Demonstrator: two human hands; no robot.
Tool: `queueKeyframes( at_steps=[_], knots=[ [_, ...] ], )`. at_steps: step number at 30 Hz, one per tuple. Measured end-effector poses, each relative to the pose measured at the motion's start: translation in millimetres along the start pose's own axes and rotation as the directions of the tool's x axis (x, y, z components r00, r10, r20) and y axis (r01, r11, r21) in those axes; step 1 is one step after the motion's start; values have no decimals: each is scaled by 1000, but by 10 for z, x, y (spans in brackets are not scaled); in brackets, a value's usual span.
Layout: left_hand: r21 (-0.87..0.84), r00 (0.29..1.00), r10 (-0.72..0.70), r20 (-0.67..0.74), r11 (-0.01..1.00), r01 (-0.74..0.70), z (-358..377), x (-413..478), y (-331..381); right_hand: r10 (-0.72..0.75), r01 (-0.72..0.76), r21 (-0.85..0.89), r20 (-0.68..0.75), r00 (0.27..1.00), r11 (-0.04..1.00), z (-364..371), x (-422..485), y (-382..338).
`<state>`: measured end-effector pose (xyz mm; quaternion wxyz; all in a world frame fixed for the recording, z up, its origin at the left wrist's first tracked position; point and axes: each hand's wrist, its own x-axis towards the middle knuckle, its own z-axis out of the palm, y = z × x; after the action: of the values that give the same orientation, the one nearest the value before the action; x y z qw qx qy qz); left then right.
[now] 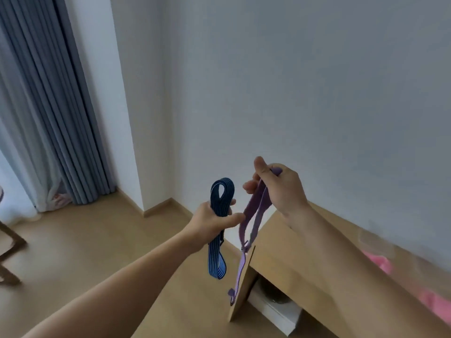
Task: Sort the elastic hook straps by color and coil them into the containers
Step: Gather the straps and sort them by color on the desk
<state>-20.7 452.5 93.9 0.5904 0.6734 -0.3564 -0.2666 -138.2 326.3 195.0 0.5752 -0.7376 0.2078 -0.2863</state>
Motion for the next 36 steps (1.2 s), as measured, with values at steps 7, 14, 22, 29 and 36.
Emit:
queueKeyframes(
  at_steps=[7, 14, 22, 29, 36],
  knots=[
    [-160, 965, 97, 242, 985, -59, 275, 106, 3, -144, 120, -178, -128, 981, 977, -141, -133, -220],
    [-294, 941, 183, 283, 951, -96, 627, 162, 416, 44, -71, -227, -121, 992, 971, -704, -577, 87],
    [-264, 837, 216, 502, 960, -89, 1400, 97, 960, 96, -112, -167, -104, 990, 980, -1130, -1166, 336],
    [-192, 814, 222, 536, 972, -138, 2229, -243, 845, 116, -96, 66, -478, 871, 993, -2004, -1559, 157],
    [-181, 823, 158, 545, 981, -68, 3425, -718, 787, 241, 188, 539, -626, 742, 821, -2763, -1822, -111]
  ],
)
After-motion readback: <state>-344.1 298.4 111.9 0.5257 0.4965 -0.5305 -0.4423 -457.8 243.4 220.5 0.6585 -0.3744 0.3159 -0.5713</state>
